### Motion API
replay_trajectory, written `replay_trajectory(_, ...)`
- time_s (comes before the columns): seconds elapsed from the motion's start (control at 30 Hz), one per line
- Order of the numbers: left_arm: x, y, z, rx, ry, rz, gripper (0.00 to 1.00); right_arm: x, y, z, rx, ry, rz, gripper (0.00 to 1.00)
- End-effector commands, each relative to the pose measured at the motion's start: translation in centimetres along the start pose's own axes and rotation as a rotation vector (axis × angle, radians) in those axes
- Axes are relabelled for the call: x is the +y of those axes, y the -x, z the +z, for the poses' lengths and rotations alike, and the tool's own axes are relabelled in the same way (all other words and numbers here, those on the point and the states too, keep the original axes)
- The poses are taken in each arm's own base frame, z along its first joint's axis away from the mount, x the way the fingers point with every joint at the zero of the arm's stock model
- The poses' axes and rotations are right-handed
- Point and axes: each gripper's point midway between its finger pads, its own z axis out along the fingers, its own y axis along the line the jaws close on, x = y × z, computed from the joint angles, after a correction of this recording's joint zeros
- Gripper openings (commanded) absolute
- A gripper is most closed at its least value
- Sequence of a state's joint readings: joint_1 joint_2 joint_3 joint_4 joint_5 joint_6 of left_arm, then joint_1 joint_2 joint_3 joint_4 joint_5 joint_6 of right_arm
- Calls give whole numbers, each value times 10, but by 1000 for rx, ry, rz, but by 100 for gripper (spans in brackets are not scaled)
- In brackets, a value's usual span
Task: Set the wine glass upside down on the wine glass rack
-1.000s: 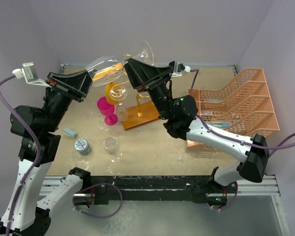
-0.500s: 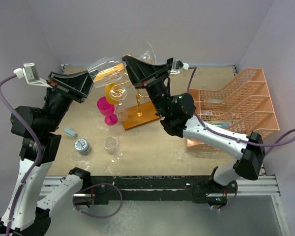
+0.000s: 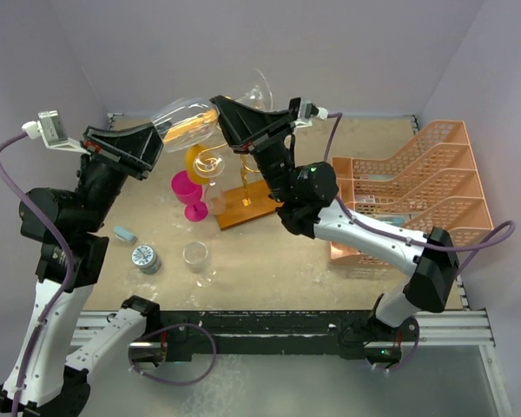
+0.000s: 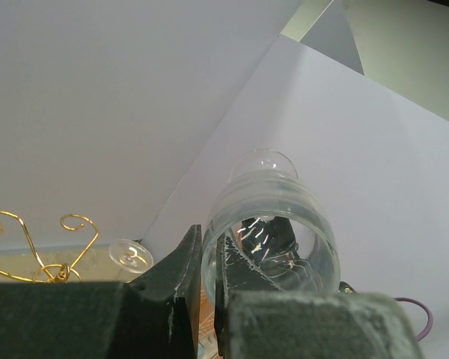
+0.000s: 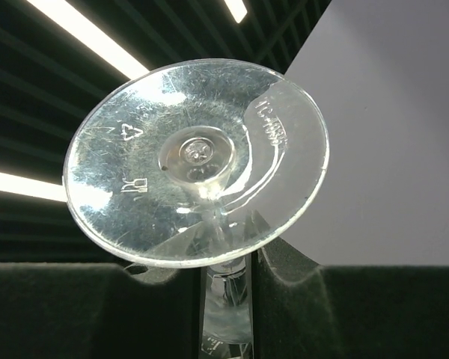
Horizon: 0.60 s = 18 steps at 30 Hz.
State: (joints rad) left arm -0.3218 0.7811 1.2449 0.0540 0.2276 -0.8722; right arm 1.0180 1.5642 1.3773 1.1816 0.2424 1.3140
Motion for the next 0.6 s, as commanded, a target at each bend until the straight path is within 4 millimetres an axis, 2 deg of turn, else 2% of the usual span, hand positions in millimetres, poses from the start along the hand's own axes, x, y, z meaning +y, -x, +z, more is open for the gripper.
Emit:
replay_trajectory(0.0,-17,18,3,-73,-72,9,0,31,-6,8,30,102,-32,25)
replay_trajectory(0.07,-16,18,1,-76,-67,14,0,35,-6,7,34,120,-35,6)
replay_trajectory(0.1,-15,17,1,-75,-61,17,0,36,-9,5,49,129,-34,0)
replay_trajectory(0.2,-14,18,-3,-81,-53,25,0,38,-1,3,21,130,-55,0)
replay_trajectory(0.43,-11,19,-26,-68,1,160,32,67,26,-7,-83,177,-197,0)
replay_trajectory(0.57,-11,20,-42,-61,26,221,42,81,36,-18,-107,197,-256,0)
